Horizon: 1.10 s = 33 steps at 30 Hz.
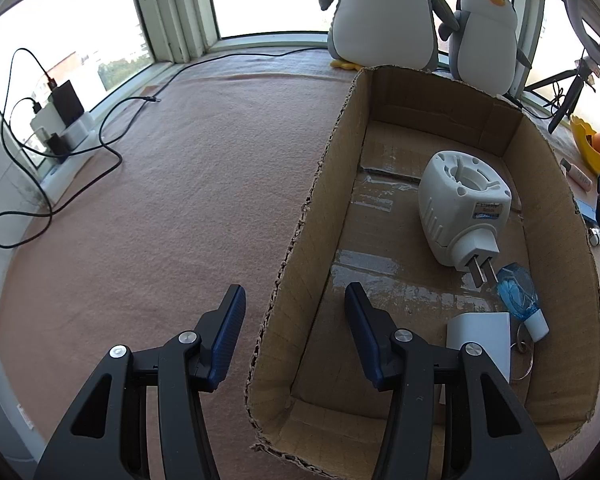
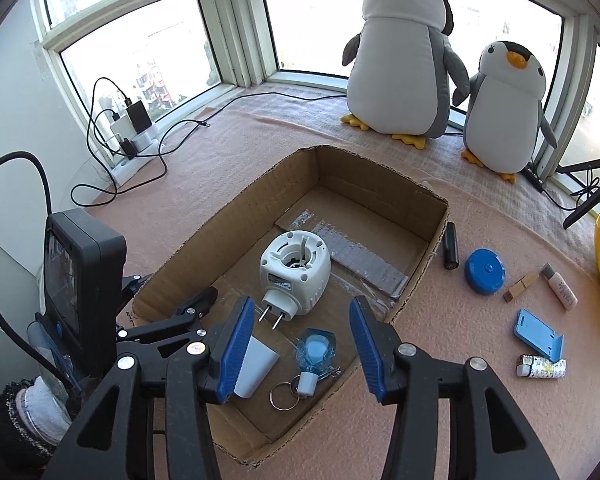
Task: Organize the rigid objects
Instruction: 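Move the right tool to the blue round tape measure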
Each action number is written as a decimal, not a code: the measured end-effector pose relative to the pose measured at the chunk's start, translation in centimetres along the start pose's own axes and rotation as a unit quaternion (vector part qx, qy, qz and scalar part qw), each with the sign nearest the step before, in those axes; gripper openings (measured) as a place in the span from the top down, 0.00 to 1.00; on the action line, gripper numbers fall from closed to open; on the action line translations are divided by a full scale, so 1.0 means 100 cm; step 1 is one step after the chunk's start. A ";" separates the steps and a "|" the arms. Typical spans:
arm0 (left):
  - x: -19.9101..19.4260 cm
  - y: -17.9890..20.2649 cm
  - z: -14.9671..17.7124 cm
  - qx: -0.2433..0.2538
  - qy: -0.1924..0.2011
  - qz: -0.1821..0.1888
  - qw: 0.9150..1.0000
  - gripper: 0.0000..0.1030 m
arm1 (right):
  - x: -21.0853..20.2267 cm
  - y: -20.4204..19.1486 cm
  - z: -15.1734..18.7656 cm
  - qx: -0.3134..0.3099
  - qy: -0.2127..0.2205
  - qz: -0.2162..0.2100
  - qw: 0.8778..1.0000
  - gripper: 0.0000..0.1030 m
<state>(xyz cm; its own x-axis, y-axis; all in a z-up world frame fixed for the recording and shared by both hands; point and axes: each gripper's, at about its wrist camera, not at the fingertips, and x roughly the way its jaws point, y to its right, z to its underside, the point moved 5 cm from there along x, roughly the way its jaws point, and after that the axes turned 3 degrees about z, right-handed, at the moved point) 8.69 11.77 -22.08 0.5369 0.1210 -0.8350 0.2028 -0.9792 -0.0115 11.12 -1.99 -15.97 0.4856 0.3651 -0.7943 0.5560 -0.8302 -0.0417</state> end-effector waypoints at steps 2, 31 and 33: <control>0.000 0.000 0.000 0.000 0.000 0.000 1.000 0.50 | -0.004 0.007 0.000 0.007 0.003 0.002 1.000 0.53; 0.002 -0.001 -0.002 -0.004 -0.003 -0.005 1.000 0.50 | 0.035 0.147 -0.005 0.019 -0.011 0.072 0.997 0.52; 0.002 -0.001 -0.002 -0.006 -0.005 -0.005 1.000 0.50 | 0.044 0.151 -0.005 0.011 -0.018 0.075 0.997 0.52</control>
<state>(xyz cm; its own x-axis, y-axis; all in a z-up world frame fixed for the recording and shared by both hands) 8.93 11.91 -22.17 0.5272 0.1286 -0.8399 0.2172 -0.9760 -0.0131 22.01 -12.72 -19.73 0.5371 0.2205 -0.8142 0.4638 -0.8834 0.0667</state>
